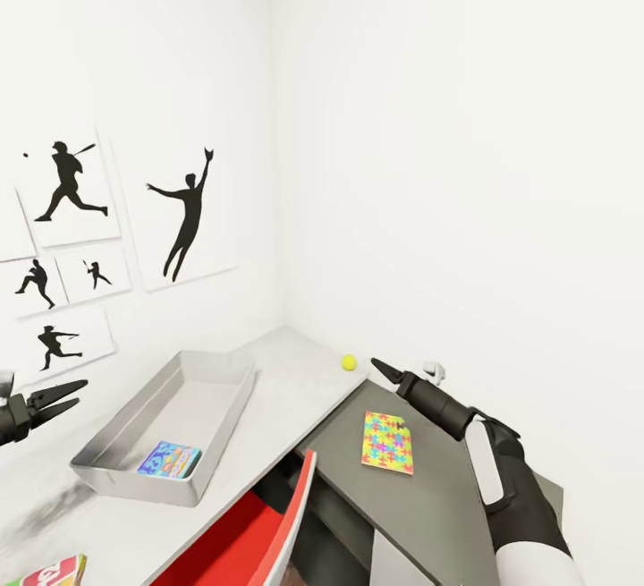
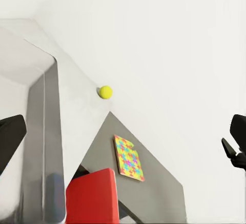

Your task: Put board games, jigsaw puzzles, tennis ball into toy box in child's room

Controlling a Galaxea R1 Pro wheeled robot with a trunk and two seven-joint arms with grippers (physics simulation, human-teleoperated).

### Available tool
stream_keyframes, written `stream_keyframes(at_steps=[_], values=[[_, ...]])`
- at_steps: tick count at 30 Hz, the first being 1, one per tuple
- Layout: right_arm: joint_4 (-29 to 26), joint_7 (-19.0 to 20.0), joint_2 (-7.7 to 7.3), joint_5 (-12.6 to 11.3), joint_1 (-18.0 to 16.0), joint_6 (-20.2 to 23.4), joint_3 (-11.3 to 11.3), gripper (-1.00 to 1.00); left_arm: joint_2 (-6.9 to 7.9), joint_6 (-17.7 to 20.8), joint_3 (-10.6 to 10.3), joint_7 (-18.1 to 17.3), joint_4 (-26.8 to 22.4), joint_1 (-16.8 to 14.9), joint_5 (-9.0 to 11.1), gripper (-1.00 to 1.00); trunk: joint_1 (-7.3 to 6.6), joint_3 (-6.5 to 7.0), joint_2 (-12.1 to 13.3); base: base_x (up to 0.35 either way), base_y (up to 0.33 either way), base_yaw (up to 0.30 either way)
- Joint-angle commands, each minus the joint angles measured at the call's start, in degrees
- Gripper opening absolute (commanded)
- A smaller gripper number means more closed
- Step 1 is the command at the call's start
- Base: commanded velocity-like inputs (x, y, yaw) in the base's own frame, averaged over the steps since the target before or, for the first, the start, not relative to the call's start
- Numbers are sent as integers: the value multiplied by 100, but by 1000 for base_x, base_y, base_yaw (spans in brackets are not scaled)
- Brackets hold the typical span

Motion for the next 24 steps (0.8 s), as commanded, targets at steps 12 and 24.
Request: stream_keyframes(at_steps=[12, 24], values=[[110, 88, -29, -18, -4, 35, -148, 100, -10, 64, -205, -52, 30, -11, -64, 100, 2, 12, -4, -61, 0, -30], [131, 94, -28, -24, -4, 26, -151, 100, -17, 59, -214, -52, 37, -11, -69, 100, 2, 12, -4, -10, 0, 0]])
